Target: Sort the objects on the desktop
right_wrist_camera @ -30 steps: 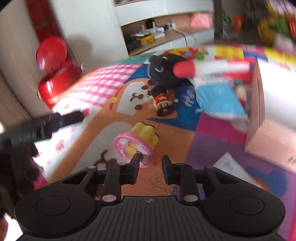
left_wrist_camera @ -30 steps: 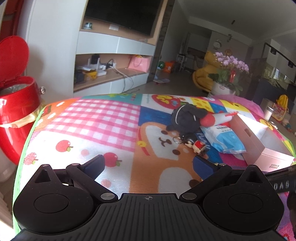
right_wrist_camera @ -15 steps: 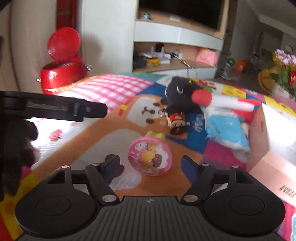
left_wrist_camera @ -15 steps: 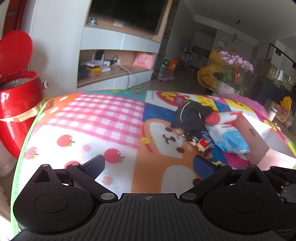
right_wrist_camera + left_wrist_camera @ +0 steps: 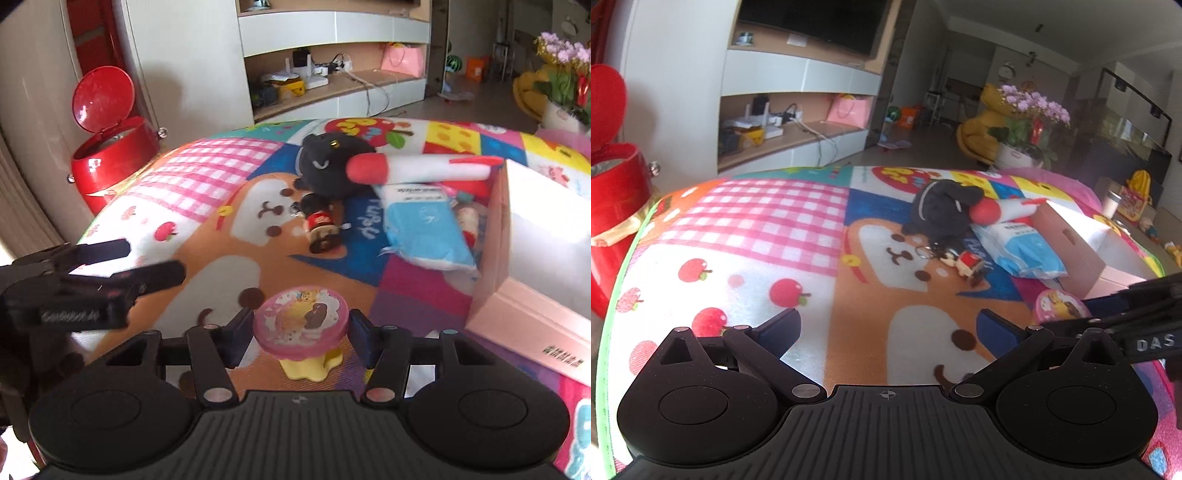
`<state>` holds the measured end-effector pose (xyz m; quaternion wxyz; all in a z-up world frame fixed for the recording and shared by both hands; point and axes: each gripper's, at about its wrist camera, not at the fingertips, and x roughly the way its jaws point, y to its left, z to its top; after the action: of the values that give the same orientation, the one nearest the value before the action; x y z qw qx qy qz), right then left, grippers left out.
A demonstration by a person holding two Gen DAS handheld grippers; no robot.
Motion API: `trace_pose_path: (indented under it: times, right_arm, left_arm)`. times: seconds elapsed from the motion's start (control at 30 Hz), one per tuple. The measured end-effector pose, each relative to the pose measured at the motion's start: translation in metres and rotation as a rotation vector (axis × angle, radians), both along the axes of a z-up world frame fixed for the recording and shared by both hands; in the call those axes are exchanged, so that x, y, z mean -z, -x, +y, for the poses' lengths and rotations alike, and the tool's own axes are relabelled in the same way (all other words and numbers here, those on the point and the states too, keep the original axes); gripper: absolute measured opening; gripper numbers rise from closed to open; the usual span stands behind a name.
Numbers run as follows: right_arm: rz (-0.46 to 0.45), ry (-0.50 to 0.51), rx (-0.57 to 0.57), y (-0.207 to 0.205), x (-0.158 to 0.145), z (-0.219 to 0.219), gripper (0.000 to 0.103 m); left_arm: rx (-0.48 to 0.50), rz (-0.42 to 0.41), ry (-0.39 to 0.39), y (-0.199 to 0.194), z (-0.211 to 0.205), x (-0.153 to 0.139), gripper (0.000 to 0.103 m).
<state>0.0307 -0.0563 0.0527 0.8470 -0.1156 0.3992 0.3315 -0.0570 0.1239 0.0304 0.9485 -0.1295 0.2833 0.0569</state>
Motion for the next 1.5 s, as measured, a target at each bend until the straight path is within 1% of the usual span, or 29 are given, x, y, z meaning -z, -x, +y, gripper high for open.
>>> trace_pose_path:
  times: [0.07, 0.13, 0.2, 0.27, 0.33, 0.37, 0.4, 0.43, 0.53, 0.6, 0.63, 0.7, 0.77, 0.87, 0.97, 1.03, 1.07, 1.1, 1.17, 1.2, 1.23, 1.27, 1.33, 1.43, 1.5]
  right_arm:
    - [0.005, -0.013, 0.012, 0.0, 0.004, -0.004, 0.056]
    - [0.015, -0.07, 0.014, 0.002, 0.009, -0.011, 0.056]
    - [-0.001, -0.085, 0.017, 0.005, 0.013, -0.017, 0.056]
    - [-0.037, -0.094, 0.031, 0.012, 0.012, -0.027, 0.06]
    - [-0.072, -0.122, 0.032, 0.022, 0.007, -0.044, 0.075]
    - [-0.099, -0.131, 0.036, 0.029, 0.005, -0.053, 0.078]
    - [-0.134, -0.128, 0.045, 0.035, 0.003, -0.063, 0.084]
    - [-0.167, -0.111, 0.06, 0.041, 0.002, -0.072, 0.088]
    - [-0.226, 0.001, 0.114, 0.049, 0.011, -0.094, 0.089]
    - [-0.234, 0.068, 0.168, 0.045, 0.022, -0.105, 0.089]
    - [-0.226, 0.086, 0.196, 0.041, 0.026, -0.11, 0.089]
    - [-0.204, 0.067, 0.216, 0.035, 0.031, -0.117, 0.089]
    - [-0.193, 0.053, 0.204, 0.03, 0.035, -0.118, 0.089]
    - [-0.219, 0.078, 0.196, 0.026, 0.04, -0.116, 0.089]
    - [-0.3, 0.159, 0.282, 0.017, 0.044, -0.12, 0.089]
    - [-0.327, 0.2, 0.353, 0.007, 0.046, -0.126, 0.089]
    - [-0.326, 0.203, 0.378, 0.004, 0.046, -0.13, 0.089]
    - [-0.314, 0.181, 0.39, 0.002, 0.045, -0.134, 0.089]
    - [-0.254, 0.069, 0.364, 0.003, 0.039, -0.139, 0.093]
    - [-0.221, 0.012, 0.346, 0.004, 0.036, -0.139, 0.098]
    - [-0.199, -0.035, 0.329, 0.005, 0.035, -0.137, 0.101]
    - [-0.184, -0.065, 0.318, 0.005, 0.034, -0.133, 0.102]
    - [-0.15, -0.082, 0.328, 0.0, 0.035, -0.12, 0.102]
    - [-0.078, -0.11, 0.386, -0.016, 0.04, -0.104, 0.103]
    - [-0.061, -0.101, 0.413, -0.026, 0.044, -0.093, 0.103]
  left_arm:
    - [0.012, -0.006, -0.007, 0.001, -0.002, -0.001, 0.103]
    - [0.016, -0.005, -0.01, 0.001, -0.004, -0.001, 0.103]
    - [0.022, 0.002, -0.013, 0.0, -0.007, -0.001, 0.103]
    - [0.038, 0.009, -0.015, -0.001, -0.013, 0.001, 0.103]
    - [0.064, 0.02, -0.015, -0.003, -0.021, 0.003, 0.103]
    - [0.083, 0.029, -0.015, -0.005, -0.027, 0.005, 0.103]
    - [0.103, 0.039, -0.016, -0.007, -0.033, 0.008, 0.103]
    - [0.125, 0.048, -0.018, -0.009, -0.04, 0.01, 0.103]
    - [0.198, 0.067, -0.022, -0.013, -0.063, 0.015, 0.103]
    - [0.242, 0.083, -0.03, -0.015, -0.08, 0.018, 0.103]
    - [0.259, 0.09, -0.036, -0.016, -0.087, 0.019, 0.103]
    - [0.286, 0.104, -0.054, -0.018, -0.1, 0.022, 0.103]
    - [0.289, 0.113, -0.082, -0.018, -0.107, 0.023, 0.103]
    - [0.277, 0.125, -0.082, -0.02, -0.108, 0.023, 0.103]
    - [0.268, 0.127, -0.08, -0.019, -0.107, 0.023, 0.103]
    - [0.267, 0.129, -0.1, -0.019, -0.11, 0.024, 0.103]
    - [0.27, 0.133, -0.113, -0.019, -0.112, 0.025, 0.103]
    - [0.271, 0.137, -0.128, -0.019, -0.114, 0.025, 0.103]
    - [0.275, 0.152, -0.159, -0.02, -0.118, 0.026, 0.103]
    - [0.277, 0.159, -0.178, -0.021, -0.12, 0.026, 0.103]
    - [0.278, 0.162, -0.19, -0.021, -0.122, 0.027, 0.103]
    - [0.278, 0.163, -0.195, -0.021, -0.122, 0.027, 0.103]
    - [0.281, 0.16, -0.19, -0.02, -0.121, 0.027, 0.103]
    - [0.285, 0.147, -0.174, -0.019, -0.119, 0.027, 0.103]
    - [0.285, 0.136, -0.152, -0.017, -0.115, 0.026, 0.103]
